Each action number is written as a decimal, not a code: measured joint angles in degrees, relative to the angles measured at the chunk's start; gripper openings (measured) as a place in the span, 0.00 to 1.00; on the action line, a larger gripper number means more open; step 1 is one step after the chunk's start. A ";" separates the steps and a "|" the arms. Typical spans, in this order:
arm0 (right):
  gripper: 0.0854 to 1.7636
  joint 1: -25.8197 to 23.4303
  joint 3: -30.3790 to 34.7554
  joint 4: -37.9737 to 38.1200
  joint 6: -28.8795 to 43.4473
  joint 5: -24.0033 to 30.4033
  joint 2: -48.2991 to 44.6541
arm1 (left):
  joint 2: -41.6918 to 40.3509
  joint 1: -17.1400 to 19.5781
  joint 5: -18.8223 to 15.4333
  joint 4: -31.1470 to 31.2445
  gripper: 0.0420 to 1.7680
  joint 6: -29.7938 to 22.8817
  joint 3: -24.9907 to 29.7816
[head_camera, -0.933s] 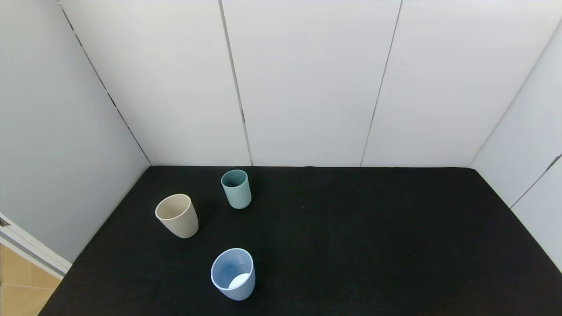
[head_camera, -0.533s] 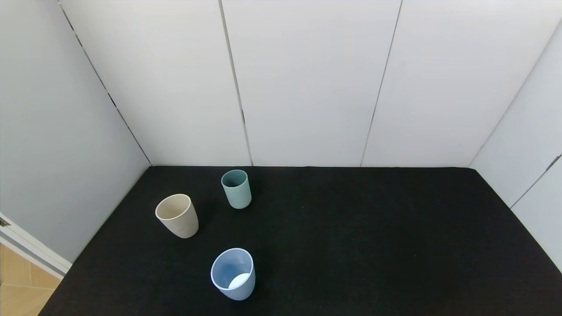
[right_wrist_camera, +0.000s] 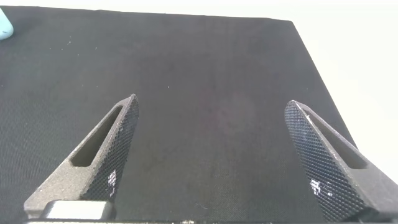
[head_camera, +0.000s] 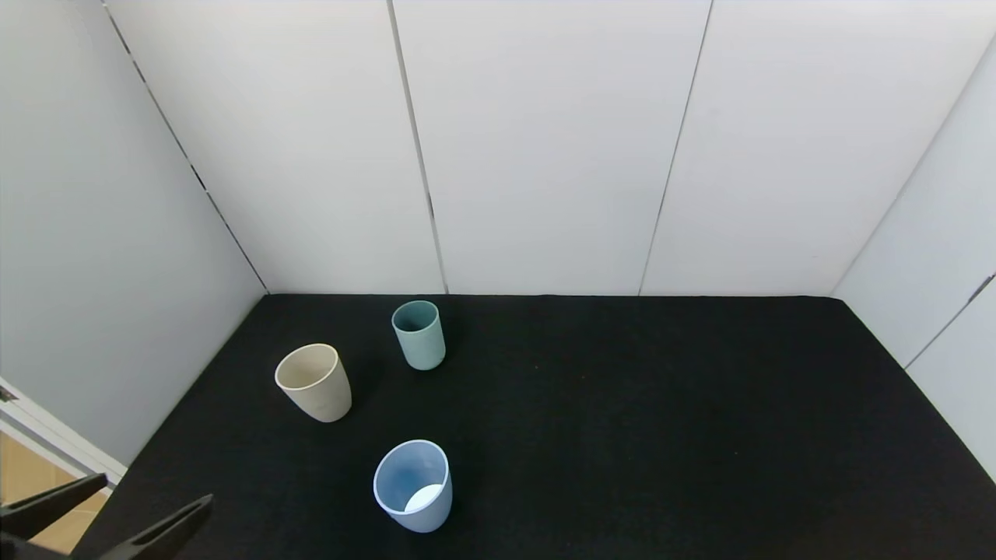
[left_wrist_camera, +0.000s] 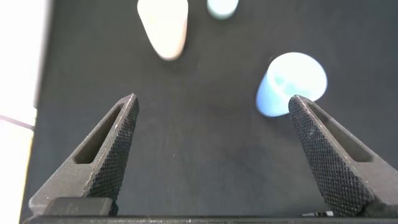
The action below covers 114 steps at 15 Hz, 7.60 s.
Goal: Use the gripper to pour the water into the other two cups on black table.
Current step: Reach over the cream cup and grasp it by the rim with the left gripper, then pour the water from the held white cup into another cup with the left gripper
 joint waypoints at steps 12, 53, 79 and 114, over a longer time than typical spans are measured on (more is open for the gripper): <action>0.97 0.00 0.02 0.00 0.02 -0.02 0.00 | 41.74 0.50 0.54 -34.04 0.97 2.68 5.44; 0.97 0.00 0.02 0.00 -0.02 -0.02 0.00 | 71.84 4.12 0.34 -58.21 0.97 5.55 -11.22; 0.97 0.00 0.02 0.00 0.00 -0.05 0.00 | 70.99 3.96 -0.18 -52.53 0.71 6.10 -13.99; 0.97 0.00 0.02 0.00 0.02 -0.05 0.00 | 68.84 -3.58 5.99 17.77 0.70 36.72 -66.29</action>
